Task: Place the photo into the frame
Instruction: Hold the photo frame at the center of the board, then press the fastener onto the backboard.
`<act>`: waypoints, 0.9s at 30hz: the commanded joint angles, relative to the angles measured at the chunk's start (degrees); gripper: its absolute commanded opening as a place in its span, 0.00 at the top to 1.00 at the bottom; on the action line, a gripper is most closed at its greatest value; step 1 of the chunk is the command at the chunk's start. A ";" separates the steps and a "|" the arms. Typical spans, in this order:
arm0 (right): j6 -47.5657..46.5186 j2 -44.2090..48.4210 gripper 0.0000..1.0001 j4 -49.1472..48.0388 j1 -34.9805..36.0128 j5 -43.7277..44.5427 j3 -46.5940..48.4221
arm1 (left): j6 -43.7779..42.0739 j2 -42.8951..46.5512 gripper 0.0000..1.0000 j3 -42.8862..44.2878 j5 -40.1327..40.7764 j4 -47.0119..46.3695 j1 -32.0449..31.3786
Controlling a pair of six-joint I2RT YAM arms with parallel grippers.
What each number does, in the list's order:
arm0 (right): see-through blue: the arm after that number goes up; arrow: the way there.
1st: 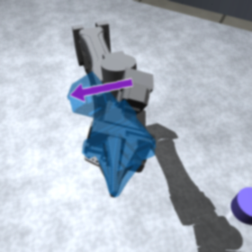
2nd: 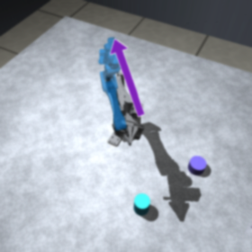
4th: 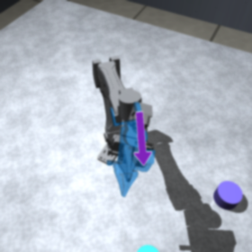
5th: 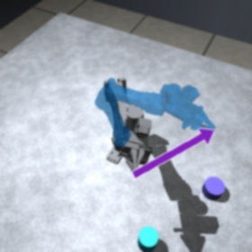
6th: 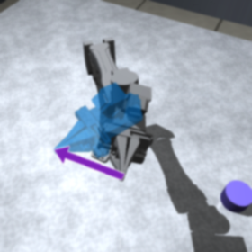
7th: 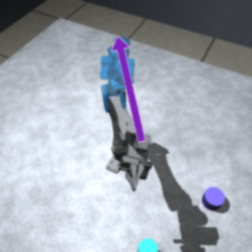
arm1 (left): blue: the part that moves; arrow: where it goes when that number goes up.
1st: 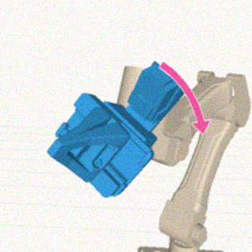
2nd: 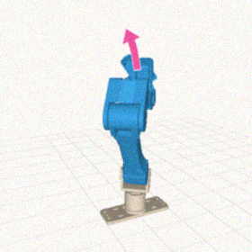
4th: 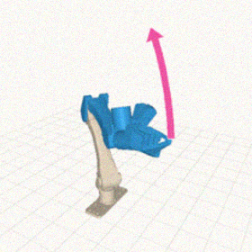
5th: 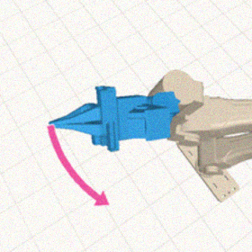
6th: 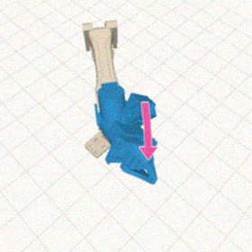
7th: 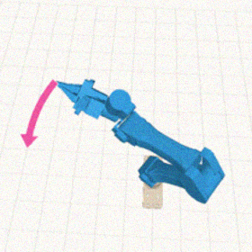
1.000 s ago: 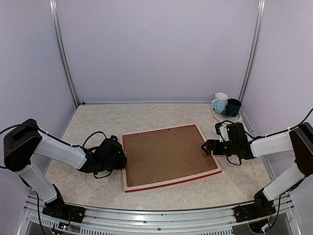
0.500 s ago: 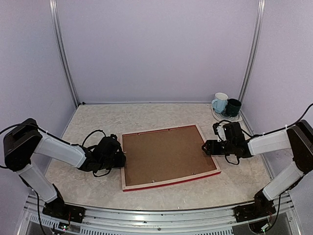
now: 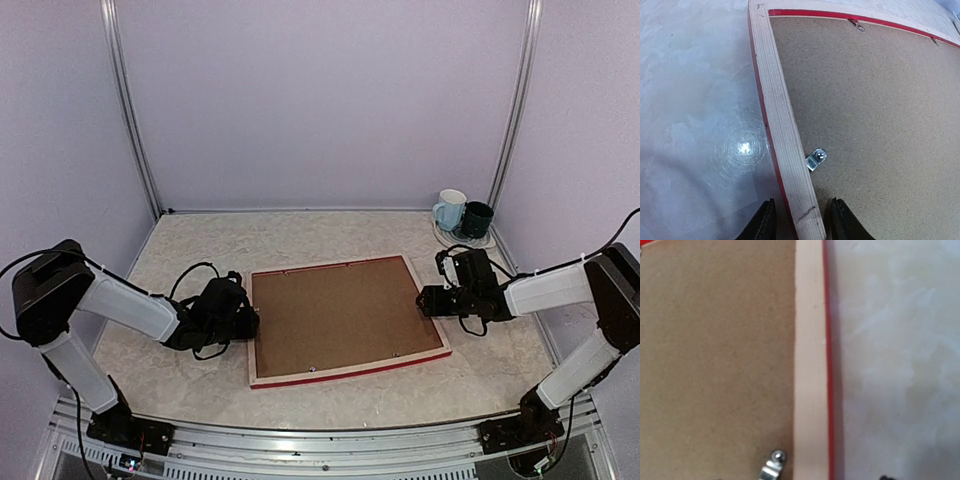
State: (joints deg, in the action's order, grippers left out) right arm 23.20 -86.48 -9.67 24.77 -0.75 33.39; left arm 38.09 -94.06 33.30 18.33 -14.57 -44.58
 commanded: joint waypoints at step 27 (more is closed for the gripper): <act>-1.57 -7.04 0.52 2.34 1.50 2.46 4.68 | -3.01 -1.54 0.62 -0.61 -2.05 3.19 2.65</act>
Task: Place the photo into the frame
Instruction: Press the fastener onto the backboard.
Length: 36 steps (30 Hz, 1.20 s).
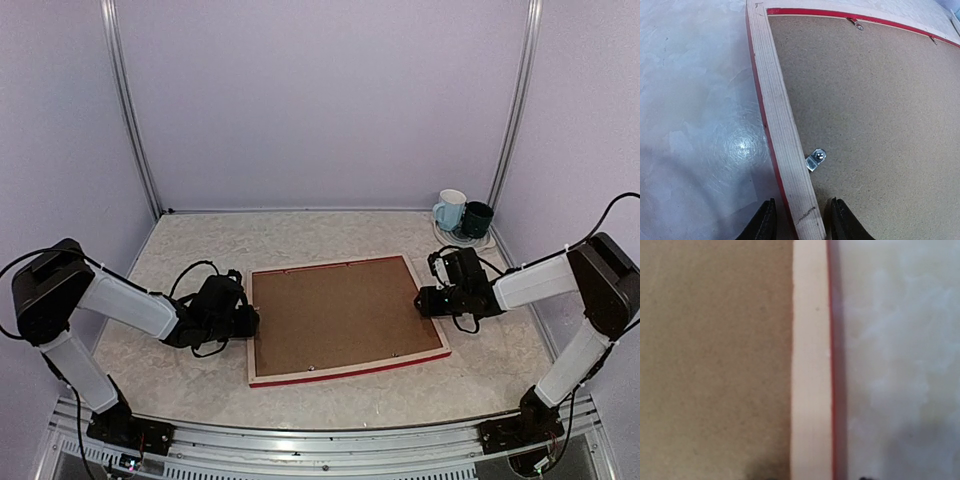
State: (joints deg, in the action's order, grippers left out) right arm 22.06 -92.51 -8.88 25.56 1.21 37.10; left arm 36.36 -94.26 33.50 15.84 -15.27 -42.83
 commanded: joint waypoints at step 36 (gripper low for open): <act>-2.74 -9.16 0.81 8.53 2.28 1.22 5.91 | -2.87 3.61 0.62 -2.81 -0.19 5.53 4.77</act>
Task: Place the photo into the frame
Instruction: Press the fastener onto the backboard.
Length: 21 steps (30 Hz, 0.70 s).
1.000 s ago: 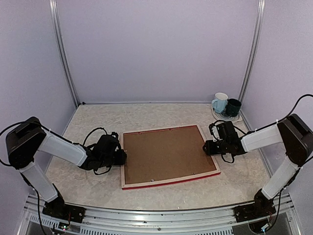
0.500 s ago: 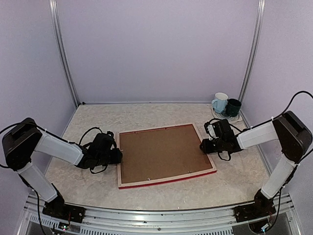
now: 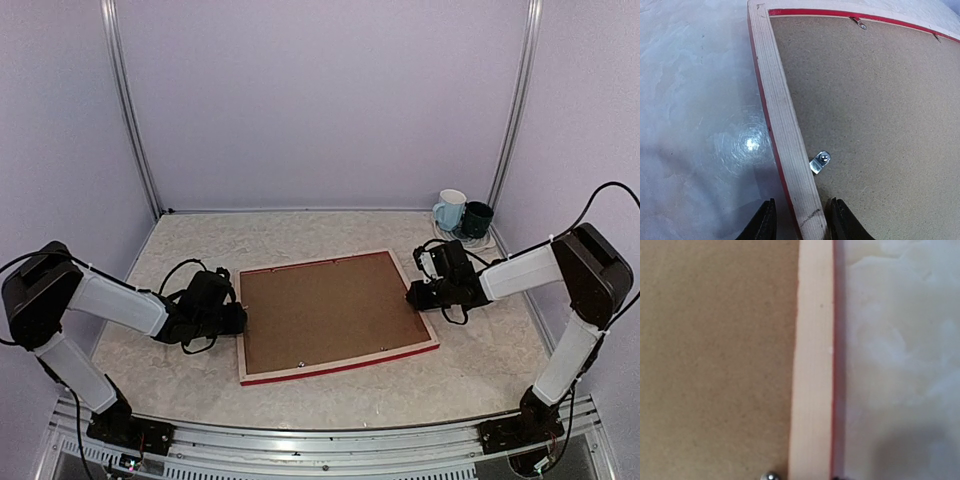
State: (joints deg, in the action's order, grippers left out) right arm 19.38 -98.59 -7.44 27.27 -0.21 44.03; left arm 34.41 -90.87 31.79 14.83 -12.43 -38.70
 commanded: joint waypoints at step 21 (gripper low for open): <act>0.01 10.55 0.30 13.50 0.59 2.12 1.86 | -1.96 -0.10 0.63 -0.97 0.05 1.55 0.99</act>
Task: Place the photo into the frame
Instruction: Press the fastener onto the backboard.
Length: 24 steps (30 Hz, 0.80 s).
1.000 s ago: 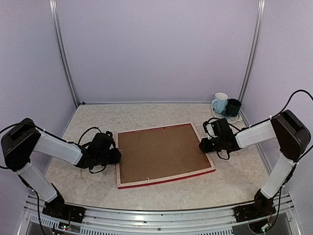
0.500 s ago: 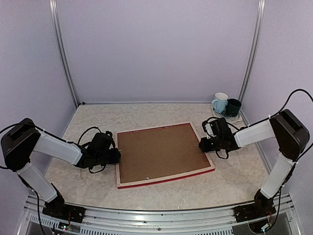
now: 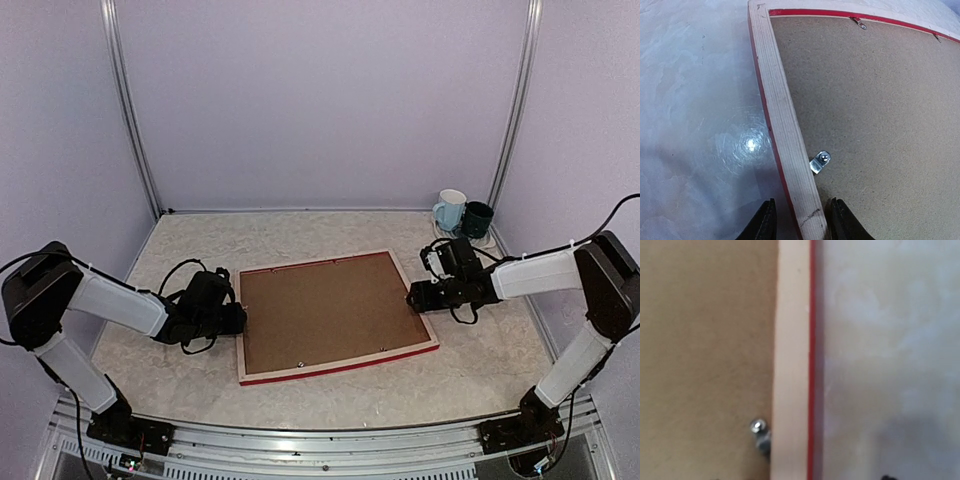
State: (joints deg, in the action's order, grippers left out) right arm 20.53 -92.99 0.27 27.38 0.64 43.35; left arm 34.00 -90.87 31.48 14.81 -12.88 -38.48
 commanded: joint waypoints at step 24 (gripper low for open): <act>-7.40 -8.23 0.46 12.55 0.49 1.66 12.28 | -1.66 1.36 0.62 -3.49 -1.86 -0.52 0.86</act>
State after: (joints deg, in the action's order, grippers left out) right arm 13.93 -99.98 12.38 27.38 0.71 54.52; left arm 33.08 -89.62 29.12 13.61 -15.46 -38.17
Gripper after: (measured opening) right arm 0.569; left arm 0.376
